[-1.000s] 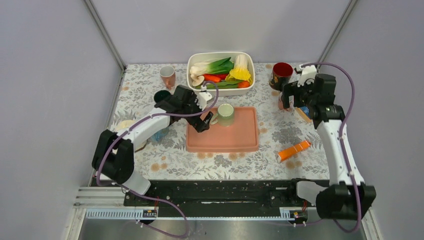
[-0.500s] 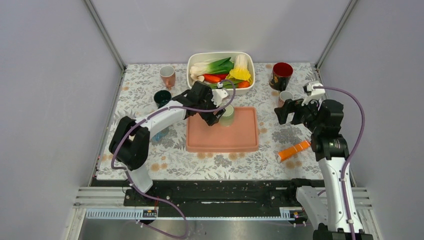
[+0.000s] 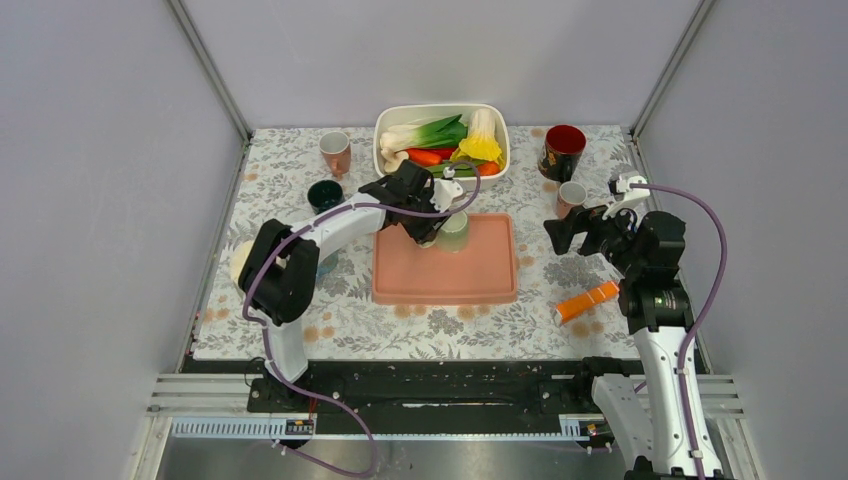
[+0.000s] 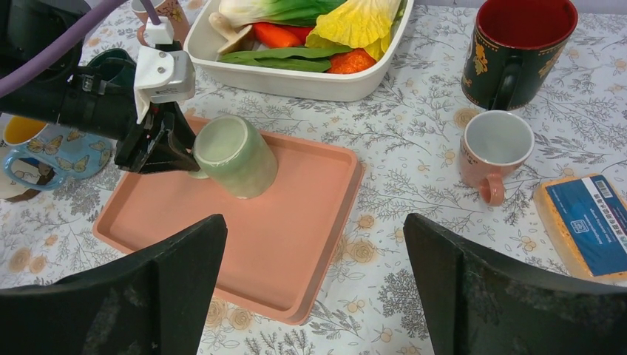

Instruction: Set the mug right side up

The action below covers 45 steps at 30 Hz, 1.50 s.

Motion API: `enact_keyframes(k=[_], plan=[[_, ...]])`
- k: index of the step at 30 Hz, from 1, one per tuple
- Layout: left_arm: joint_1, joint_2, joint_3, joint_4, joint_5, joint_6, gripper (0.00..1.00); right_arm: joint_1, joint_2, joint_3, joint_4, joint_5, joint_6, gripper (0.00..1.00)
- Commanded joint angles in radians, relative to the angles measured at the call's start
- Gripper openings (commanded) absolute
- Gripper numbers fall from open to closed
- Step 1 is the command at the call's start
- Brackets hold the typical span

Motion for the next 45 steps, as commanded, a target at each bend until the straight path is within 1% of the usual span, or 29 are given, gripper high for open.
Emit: enact_keyframes(k=[1,3,6,7,8,12,16,19,22,25,27,28,31,33,34,36,40,43,45], plan=[[-0.007,0.003,0.051,0.000,0.023,0.012,0.38,-0.002,-0.007,-0.009,0.057,-0.020,0.013,0.99],[-0.008,0.007,0.055,0.000,0.023,0.013,0.31,-0.002,-0.004,-0.013,0.059,-0.024,0.013,0.99],[-0.011,0.004,0.063,0.000,0.023,0.010,0.11,-0.002,0.001,-0.018,0.065,-0.034,0.014,0.99],[-0.011,0.002,0.067,-0.001,0.026,0.010,0.02,-0.002,0.004,-0.020,0.070,-0.038,0.014,0.99],[-0.012,-0.001,0.070,0.000,0.031,0.010,0.00,-0.002,0.007,-0.022,0.073,-0.045,0.014,0.99],[-0.013,-0.030,0.103,-0.007,0.071,0.001,0.00,-0.002,0.024,-0.030,0.096,-0.093,0.022,0.96],[-0.013,-0.063,0.203,-0.043,0.148,-0.052,0.00,-0.001,0.043,-0.041,0.186,-0.219,0.078,0.94],[-0.009,-0.106,0.285,-0.039,0.225,-0.137,0.00,-0.001,0.067,-0.059,0.328,-0.326,0.188,0.92],[0.005,-0.152,0.343,0.020,0.328,-0.255,0.00,0.000,0.113,-0.080,0.551,-0.443,0.382,0.91],[0.041,-0.205,0.329,0.182,0.441,-0.466,0.00,0.001,0.193,-0.108,0.823,-0.480,0.614,0.88],[0.077,-0.219,0.287,0.311,0.532,-0.656,0.00,0.004,0.243,-0.134,0.996,-0.461,0.747,0.85],[0.097,-0.225,0.246,0.415,0.579,-0.781,0.00,0.007,0.265,-0.148,1.079,-0.446,0.802,0.84],[0.142,-0.256,0.035,0.864,0.632,-1.146,0.00,0.021,0.320,-0.193,1.262,-0.389,0.911,0.82],[0.157,-0.265,-0.066,1.079,0.631,-1.300,0.00,0.037,0.348,-0.219,1.350,-0.355,0.952,0.82],[0.163,-0.267,-0.105,1.166,0.629,-1.357,0.00,0.040,0.363,-0.232,1.395,-0.340,0.969,0.81],[0.166,-0.269,-0.171,1.325,0.611,-1.448,0.00,0.096,0.394,-0.233,1.465,-0.323,0.993,0.81],[0.166,-0.251,-0.268,1.618,0.545,-1.617,0.00,0.190,0.458,-0.204,1.508,-0.284,0.985,0.79],[0.163,-0.245,-0.333,1.750,0.491,-1.689,0.00,0.258,0.523,-0.193,1.585,-0.246,0.990,0.76],[0.163,-0.247,-0.371,1.821,0.459,-1.712,0.00,0.289,0.558,-0.183,1.595,-0.224,0.977,0.74]])
